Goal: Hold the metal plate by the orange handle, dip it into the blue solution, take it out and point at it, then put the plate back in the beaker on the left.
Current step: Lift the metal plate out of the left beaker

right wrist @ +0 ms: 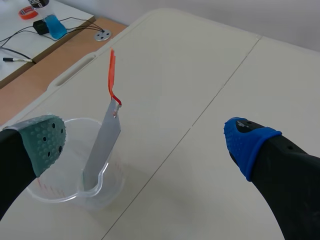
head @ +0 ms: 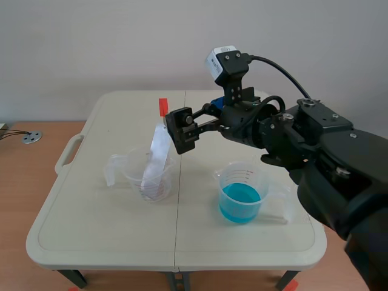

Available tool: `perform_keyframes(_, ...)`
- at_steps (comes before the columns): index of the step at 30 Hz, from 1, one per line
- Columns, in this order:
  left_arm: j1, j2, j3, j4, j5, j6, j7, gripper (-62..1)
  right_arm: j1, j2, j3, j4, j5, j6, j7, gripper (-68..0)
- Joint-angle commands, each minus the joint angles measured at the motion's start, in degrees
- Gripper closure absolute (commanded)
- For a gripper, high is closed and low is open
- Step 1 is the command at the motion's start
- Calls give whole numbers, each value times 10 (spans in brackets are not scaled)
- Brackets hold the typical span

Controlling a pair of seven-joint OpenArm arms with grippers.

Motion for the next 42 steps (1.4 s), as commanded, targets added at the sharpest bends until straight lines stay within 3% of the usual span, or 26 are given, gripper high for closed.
perform_keyframes(1, 0, 3, 1, 3, -4, -1, -7, -28, 23, -11, -1, -3, -2, -1, 6, -663)
perform_keyframes(12, -2, 3, 1, 3, -4, -2, -4, -28, 93, -76, -4, -103, -15, 2, -1, -663)
perform_keyframes(23, -3, 3, 1, 3, -4, -2, -1, -28, 123, -91, -5, -106, -32, 8, -48, -663)
perform_keyframes(27, -3, 3, 1, 3, -4, -3, -1, -28, 126, -97, -14, -106, -30, 10, -48, -663)
perform_keyframes(31, -3, 3, 1, 3, -4, -3, -1, -28, 128, -98, -23, -106, -27, 32, -45, -663)
perform_keyframes(37, -3, 3, 1, 3, -4, -3, -1, -28, 128, -98, -23, -106, -23, 32, -44, -662)
perform_keyframes(39, -3, 3, 1, 3, -4, -3, -1, -28, 128, -98, -23, -106, -23, 32, -44, -634)
perform_keyframes(42, -3, 3, 1, 3, -4, -3, -1, -28, 128, -98, -23, -106, -14, 32, -45, -531)
